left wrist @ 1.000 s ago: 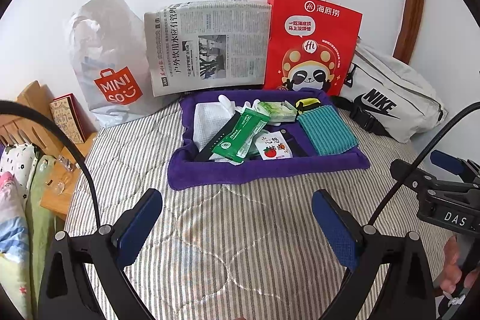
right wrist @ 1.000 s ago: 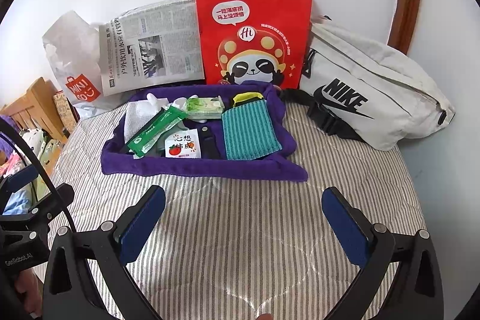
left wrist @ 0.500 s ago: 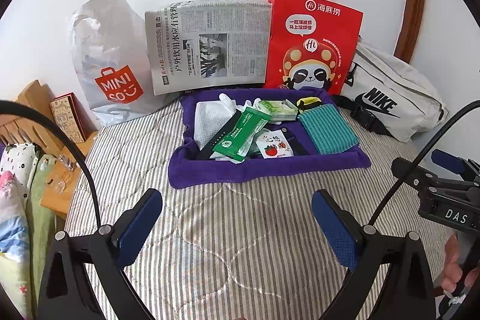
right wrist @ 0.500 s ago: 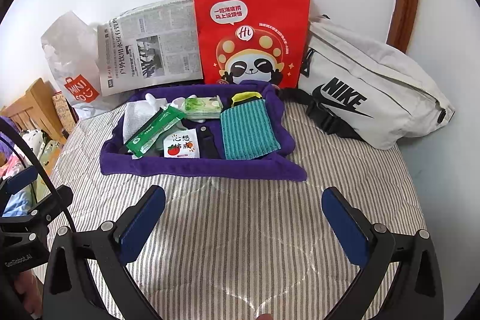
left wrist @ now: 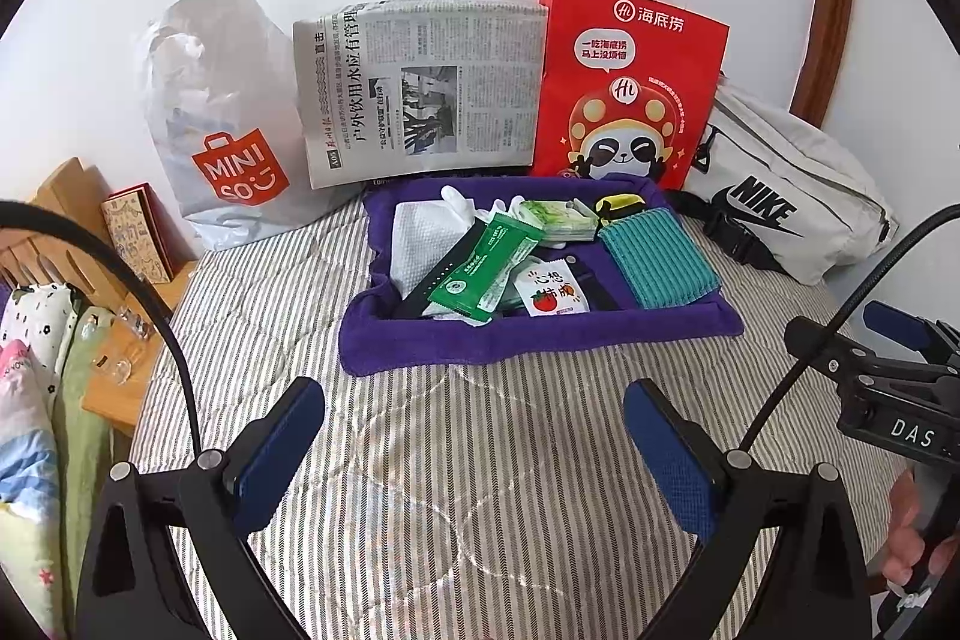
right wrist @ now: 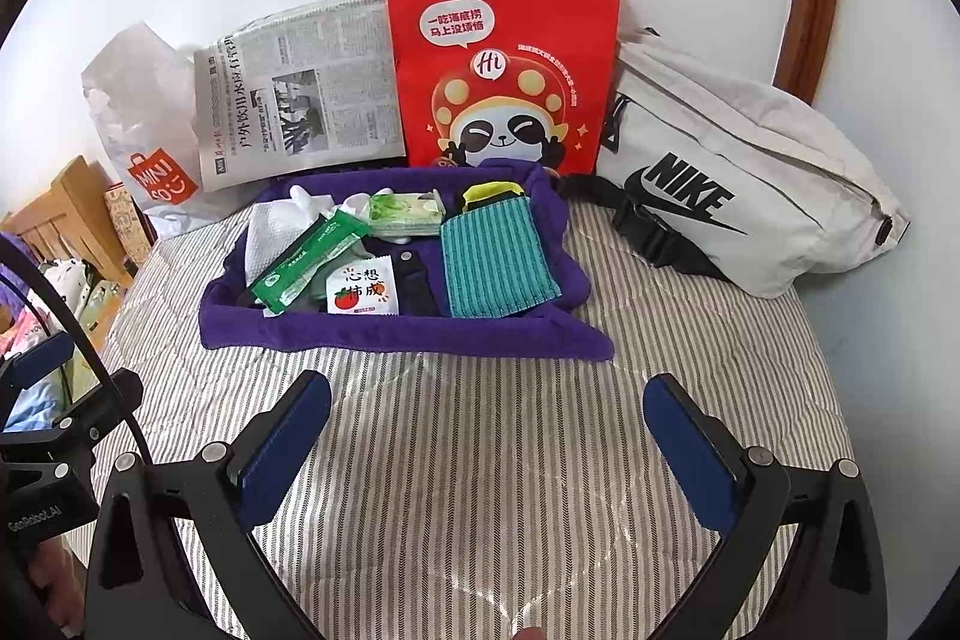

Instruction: Organize soft objects

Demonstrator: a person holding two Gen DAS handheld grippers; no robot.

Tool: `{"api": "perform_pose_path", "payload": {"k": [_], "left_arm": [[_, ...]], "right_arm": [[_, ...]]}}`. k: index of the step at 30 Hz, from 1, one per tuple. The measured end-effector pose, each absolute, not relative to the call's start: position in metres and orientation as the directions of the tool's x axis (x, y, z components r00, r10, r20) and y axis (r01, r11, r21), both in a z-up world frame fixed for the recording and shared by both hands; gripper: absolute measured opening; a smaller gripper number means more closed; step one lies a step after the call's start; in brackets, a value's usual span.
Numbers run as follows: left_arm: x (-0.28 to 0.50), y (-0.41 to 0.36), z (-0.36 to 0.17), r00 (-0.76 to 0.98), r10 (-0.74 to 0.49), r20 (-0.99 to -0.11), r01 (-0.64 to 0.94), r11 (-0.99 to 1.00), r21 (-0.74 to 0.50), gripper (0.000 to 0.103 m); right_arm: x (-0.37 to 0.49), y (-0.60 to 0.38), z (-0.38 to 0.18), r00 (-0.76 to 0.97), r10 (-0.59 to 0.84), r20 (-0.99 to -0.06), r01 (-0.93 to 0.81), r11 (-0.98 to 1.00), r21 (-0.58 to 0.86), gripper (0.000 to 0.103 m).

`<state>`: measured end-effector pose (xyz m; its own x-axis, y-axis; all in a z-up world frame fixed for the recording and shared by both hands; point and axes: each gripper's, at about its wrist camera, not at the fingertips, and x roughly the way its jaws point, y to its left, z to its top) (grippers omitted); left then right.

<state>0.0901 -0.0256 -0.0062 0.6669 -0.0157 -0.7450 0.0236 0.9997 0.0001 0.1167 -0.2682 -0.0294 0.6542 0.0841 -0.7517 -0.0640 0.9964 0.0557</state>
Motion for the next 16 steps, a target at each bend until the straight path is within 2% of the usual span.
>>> {"api": "perform_pose_path", "payload": {"k": [16], "left_arm": [[0.0946,-0.0246,-0.0057,0.666,-0.013,-0.746,0.025,1.000,0.006,0.101]], "right_arm": [[0.1180,-0.2630,-0.0326,0.652,0.095,-0.753,-0.080,0.995,0.056,0.103]]}}
